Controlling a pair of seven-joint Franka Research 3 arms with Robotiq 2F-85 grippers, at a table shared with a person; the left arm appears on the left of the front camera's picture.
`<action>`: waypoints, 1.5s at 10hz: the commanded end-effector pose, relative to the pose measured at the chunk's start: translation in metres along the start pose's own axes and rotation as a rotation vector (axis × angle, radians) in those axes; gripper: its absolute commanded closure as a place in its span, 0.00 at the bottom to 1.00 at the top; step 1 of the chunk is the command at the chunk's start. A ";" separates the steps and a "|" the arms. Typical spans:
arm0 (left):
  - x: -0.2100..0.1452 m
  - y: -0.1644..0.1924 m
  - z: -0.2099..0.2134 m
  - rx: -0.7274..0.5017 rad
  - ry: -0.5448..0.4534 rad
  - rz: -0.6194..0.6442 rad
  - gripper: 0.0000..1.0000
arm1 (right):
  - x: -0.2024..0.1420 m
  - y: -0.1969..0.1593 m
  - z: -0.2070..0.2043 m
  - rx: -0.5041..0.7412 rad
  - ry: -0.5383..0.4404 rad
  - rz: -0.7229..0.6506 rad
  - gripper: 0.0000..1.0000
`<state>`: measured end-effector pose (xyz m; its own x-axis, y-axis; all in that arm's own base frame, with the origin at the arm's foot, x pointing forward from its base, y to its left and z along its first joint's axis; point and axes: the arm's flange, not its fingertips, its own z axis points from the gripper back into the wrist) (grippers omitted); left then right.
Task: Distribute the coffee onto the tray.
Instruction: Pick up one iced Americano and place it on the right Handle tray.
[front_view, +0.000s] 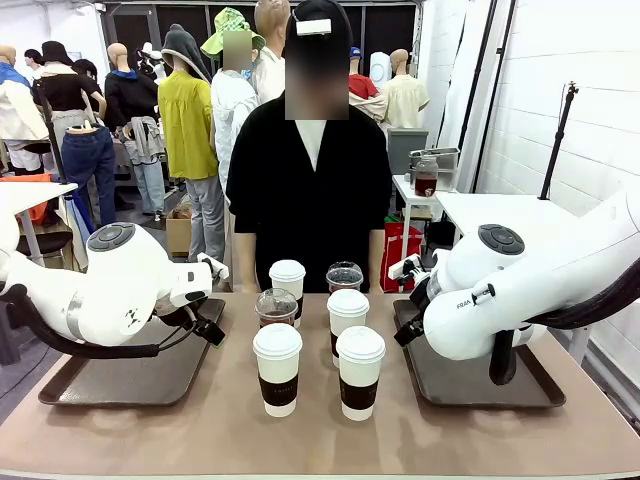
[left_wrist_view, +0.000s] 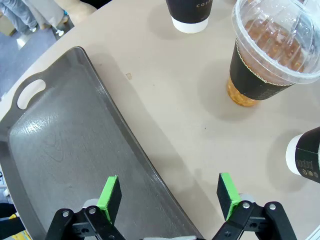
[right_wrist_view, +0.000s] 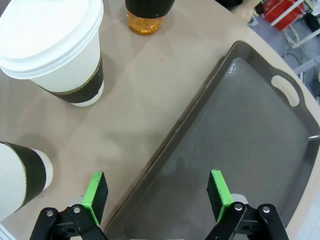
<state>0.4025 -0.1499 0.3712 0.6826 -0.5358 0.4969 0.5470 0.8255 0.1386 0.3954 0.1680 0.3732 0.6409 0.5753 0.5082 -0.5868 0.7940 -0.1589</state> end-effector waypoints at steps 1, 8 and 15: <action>0.000 0.000 0.000 0.000 0.000 0.000 0.00 | 0.000 0.000 0.000 0.000 0.000 0.000 0.00; 0.042 0.004 0.063 0.048 -0.020 -0.038 0.00 | 0.025 -0.013 0.064 0.044 -0.020 0.019 0.00; 0.068 0.008 0.138 0.055 0.023 -0.043 0.00 | 0.041 -0.013 0.159 0.087 -0.046 0.147 0.00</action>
<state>0.3864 -0.1566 0.5263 0.6659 -0.5673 0.4846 0.5536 0.8111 0.1889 0.3471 0.1498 0.5354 0.5344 0.6585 0.5298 -0.6868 0.7037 -0.1819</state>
